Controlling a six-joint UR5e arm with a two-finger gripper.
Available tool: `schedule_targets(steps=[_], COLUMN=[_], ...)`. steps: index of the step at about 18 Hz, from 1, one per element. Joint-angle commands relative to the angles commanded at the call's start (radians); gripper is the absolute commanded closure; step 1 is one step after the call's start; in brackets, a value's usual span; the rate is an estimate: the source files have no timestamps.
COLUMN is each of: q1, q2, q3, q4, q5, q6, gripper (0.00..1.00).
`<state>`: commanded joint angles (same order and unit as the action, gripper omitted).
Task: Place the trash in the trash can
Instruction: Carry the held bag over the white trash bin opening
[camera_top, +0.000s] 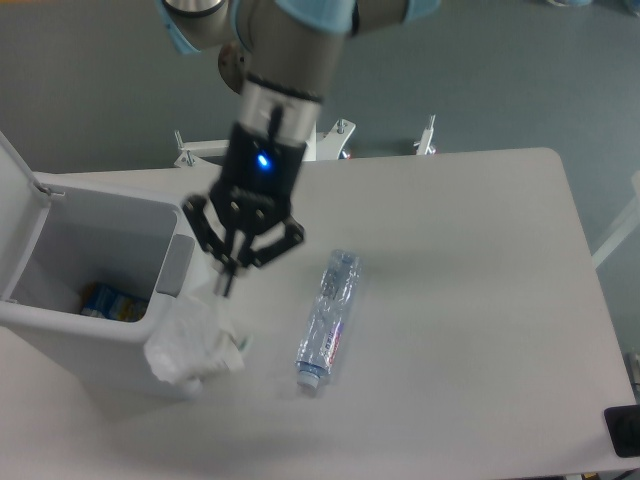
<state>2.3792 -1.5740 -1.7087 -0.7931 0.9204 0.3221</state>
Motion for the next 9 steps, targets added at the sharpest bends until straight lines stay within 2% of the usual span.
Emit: schedule_targets(steps=[3,6,7,8,9], q1=[-0.023,-0.058,-0.067,-0.074,-0.083], q2=[0.037,0.045,0.04,0.034,0.029], q3=[-0.031,-0.046,-0.046,-0.046,-0.046], q4=[0.0,0.0,0.0,0.0,0.005], q5=[-0.003,0.001,0.003,0.003,0.009], q6=[0.002,0.0,0.002,0.005,0.017], gripper=[1.0,0.98,0.8,0.46,0.0])
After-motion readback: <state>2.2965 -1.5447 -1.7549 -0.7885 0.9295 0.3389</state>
